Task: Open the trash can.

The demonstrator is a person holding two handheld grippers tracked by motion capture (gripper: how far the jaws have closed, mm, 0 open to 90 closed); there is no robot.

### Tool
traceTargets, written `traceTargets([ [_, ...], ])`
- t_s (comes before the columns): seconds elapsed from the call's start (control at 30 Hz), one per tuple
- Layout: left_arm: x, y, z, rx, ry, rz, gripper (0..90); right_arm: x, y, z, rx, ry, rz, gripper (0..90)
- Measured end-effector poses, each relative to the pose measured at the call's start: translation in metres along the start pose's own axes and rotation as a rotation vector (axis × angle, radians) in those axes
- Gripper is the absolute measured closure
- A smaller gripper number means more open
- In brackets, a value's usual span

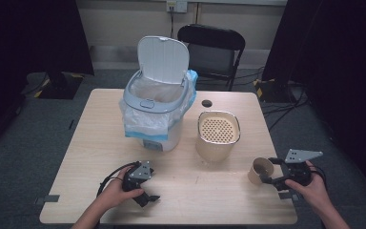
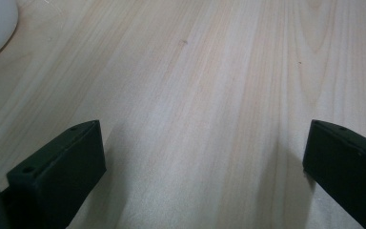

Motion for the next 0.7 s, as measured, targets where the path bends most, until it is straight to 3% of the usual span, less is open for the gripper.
traceTargets([
  [0.7, 0.000, 0.000, 0.000, 0.002, -0.001, 0.001, 0.0, 0.000, 0.026, -0.010, 0.048, 0.022, 0.006, 14.9],
])
Point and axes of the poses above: each handheld gripper's, and its own axes: y roughly forward along the jaws, z roughly out of its top, x roughly to its right, the point moved 4 cm from there along y, roughly forward along the jaws, and after that the axes turned 9 degrees about -x, right-handed, at the moved point
